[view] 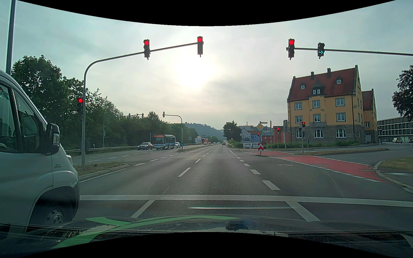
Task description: Follow the waypoints while adhering to traffic rules and regulations
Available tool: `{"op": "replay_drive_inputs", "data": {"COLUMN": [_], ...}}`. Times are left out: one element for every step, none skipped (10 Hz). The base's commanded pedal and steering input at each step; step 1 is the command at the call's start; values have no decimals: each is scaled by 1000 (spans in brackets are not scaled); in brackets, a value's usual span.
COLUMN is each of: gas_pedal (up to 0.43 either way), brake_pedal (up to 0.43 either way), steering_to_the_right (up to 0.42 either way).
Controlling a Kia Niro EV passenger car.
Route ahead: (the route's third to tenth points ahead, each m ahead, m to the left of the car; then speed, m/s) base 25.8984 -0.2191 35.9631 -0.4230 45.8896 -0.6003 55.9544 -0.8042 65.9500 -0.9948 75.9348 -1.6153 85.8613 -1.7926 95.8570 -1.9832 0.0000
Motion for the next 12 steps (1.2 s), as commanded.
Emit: {"op": "replay_drive_inputs", "data": {"gas_pedal": [0,0,0,0,0,0,0,0,0,0,0,0], "brake_pedal": [305,305,305,299,305,299,305,305,305,305,299,305], "steering_to_the_right": [-14,-14,-14,-14,-14,-14,-14,-14,-14,-14,-14,-14]}}
